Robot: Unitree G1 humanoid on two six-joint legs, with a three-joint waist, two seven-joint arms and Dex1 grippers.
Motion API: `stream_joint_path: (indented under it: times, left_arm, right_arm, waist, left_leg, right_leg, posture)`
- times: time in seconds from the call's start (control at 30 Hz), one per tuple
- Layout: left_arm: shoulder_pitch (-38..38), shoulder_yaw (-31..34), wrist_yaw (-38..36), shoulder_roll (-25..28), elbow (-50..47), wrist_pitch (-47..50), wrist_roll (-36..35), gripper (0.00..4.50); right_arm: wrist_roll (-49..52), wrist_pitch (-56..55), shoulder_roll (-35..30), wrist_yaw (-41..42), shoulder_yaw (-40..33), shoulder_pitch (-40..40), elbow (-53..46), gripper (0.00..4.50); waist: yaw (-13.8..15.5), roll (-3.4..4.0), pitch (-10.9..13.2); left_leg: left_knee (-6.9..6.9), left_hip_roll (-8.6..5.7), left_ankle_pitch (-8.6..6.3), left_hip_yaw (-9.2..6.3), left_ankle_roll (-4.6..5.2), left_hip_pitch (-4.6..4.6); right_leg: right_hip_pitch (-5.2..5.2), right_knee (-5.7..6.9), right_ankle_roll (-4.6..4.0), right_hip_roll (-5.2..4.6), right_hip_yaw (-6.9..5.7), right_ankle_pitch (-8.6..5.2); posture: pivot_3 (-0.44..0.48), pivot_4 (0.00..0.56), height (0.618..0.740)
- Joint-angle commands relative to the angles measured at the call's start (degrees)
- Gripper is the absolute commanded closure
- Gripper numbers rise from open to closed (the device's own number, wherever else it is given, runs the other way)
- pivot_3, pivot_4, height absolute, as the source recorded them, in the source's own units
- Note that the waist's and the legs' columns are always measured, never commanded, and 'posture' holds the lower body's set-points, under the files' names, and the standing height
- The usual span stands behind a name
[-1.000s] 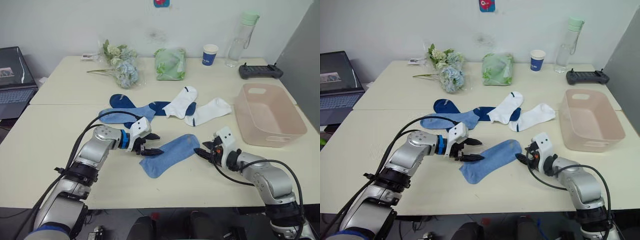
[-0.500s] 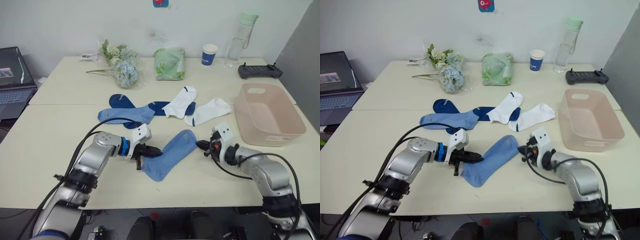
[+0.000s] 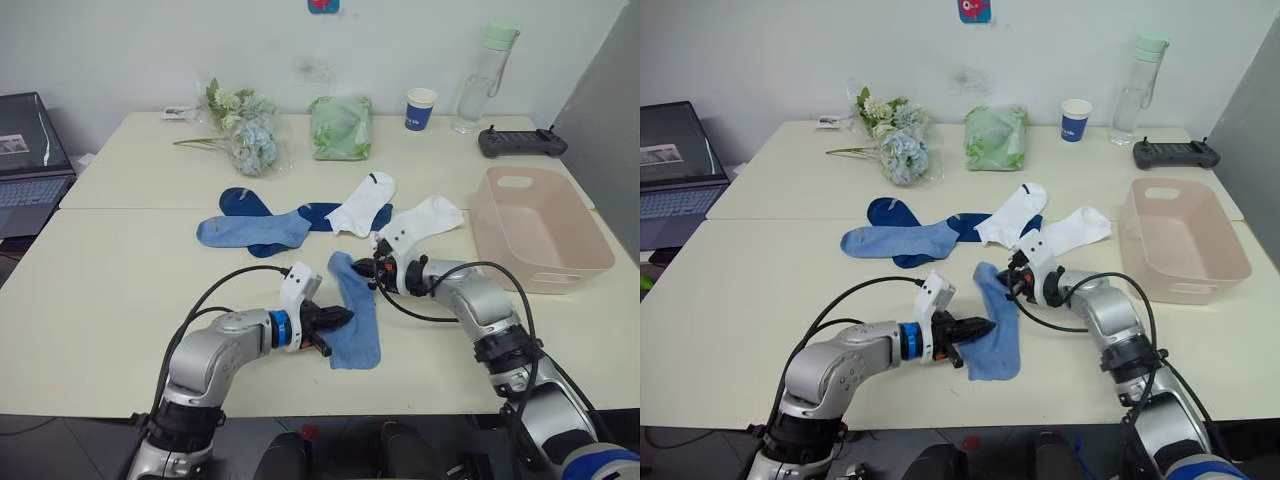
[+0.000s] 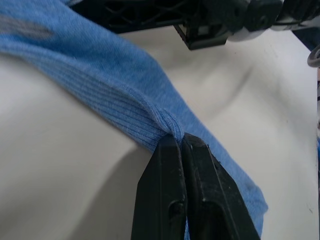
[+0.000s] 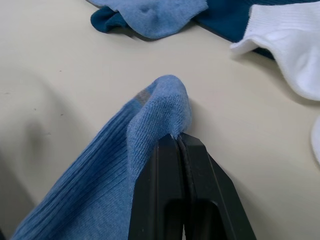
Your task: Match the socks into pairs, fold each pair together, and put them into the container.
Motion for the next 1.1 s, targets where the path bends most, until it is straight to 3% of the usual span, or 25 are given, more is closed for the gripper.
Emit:
stream_joint_path:
  times: [0.03,0.07,0.17,0.4,0.47,0.57,0.67,0.9,1.0,1.1]
  left_arm:
    - [1.13,1.85,1.94,-1.11,-3.52,0.57,-2.86,4.46]
    - [1.46,1.9,2.11,-0.91,-3.86,0.61,-3.23,4.27]
    - [2.36,1.81,1.83,0.57,-5.03,0.52,-4.57,3.57]
    - [-0.27,5.89,-5.73,13.96,-3.59,-6.46,-4.48,1.4]
    - [-3.24,6.59,-7.96,16.03,0.78,-10.62,-3.73,1.08]
    - [-8.88,4.19,-10.75,17.16,10.23,-17.88,0.14,1.08]
    - [-16.99,0.51,-11.27,14.35,23.54,-25.52,5.36,1.08]
    - [-27.47,-5.27,-13.34,7.59,44.68,-37.51,13.47,1.08]
    - [-28.13,-6.68,-14.81,6.77,47.33,-38.43,15.26,1.08]
    - [-27.71,-6.51,-15.83,6.53,47.67,-38.9,15.67,1.95]
  right_arm:
    - [-0.59,-2.48,0.52,1.91,-0.05,-1.77,-0.46,4.5]
    - [-0.79,-2.8,0.61,1.85,-0.1,-1.72,-0.51,4.5]
    - [-1.34,-3.48,0.38,1.53,-0.73,-1.23,-1.16,3.89]
    - [2.36,1.25,-7.1,5.07,-5.08,5.84,-14.27,1.44]
    - [4.82,3.8,-10.66,8.3,-5.12,9.12,-19.88,0.79]
    - [7.28,6.4,-15.29,11.39,-4.85,13.95,-26.86,0.79]
    - [8.93,8.64,-18.25,12.5,-4.21,18.69,-32.08,0.79]
    - [7.35,11.26,-17.54,8.55,-0.34,23.38,-35.06,0.79]
    - [7.52,12.39,-17.08,7.08,0.06,24.26,-35.65,1.37]
    - [8.45,13.52,-16.84,6.42,-0.46,24.96,-36.33,2.37]
  waist:
    - [0.05,0.0,0.0]
    - [0.06,0.0,0.0]
    - [0.08,0.0,0.0]
    - [0.34,0.04,0.03]
    - [0.6,0.06,0.04]
    - [0.81,0.07,0.05]
    - [1.14,0.03,0.07]
    - [0.86,-0.04,0.11]
    - [0.56,-0.05,0.11]
    - [0.44,-0.05,0.11]
  left_leg:
    - [0.0,-0.01,0.0,-0.01,0.0,0.0]
    - [0.0,-0.01,0.0,-0.01,0.0,0.0]
    - [0.0,0.0,0.0,-0.06,0.0,0.01]
    - [-0.03,-0.01,0.02,-0.09,-0.03,-0.02]
    - [-0.03,-0.02,0.01,-0.1,-0.03,-0.04]
    - [-0.03,-0.07,0.0,-0.09,0.0,-0.02]
    - [-0.03,-0.09,0.0,-0.09,0.01,-0.02]
    - [-0.01,-0.08,-0.01,-0.02,0.02,-0.04]
    - [-0.02,-0.07,0.0,-0.07,0.01,-0.04]
    - [-0.02,-0.07,0.0,-0.13,0.01,-0.04]
  right_leg:
    - [0.0,0.01,0.0,-0.01,-0.01,0.0]
    - [0.0,0.02,0.0,-0.01,-0.02,0.0]
    - [0.01,0.05,-0.01,-0.01,-0.07,0.0]
    - [0.0,-0.01,-0.01,-0.01,-0.09,0.0]
    - [0.01,-0.03,-0.01,-0.02,-0.11,0.0]
    - [0.04,-0.04,-0.01,-0.04,-0.12,0.0]
    - [0.05,-0.05,0.0,0.01,-0.15,0.0]
    - [-0.01,-0.05,0.01,0.05,-0.14,0.0]
    - [-0.01,-0.04,0.01,0.05,-0.13,0.0]
    - [0.02,-0.04,0.01,0.05,-0.16,-0.01]
  posture:
    - [0.0,0.15,0.74]
    - [0.0,0.15,0.74]
    - [0.0,0.15,0.74]
    - [0.0,0.15,0.74]
    - [0.0,0.15,0.74]
    - [0.0,0.15,0.74]
    - [0.0,0.15,0.74]
    - [0.0,0.15,0.74]
    - [0.0,0.15,0.74]
    - [0.0,0.15,0.74]
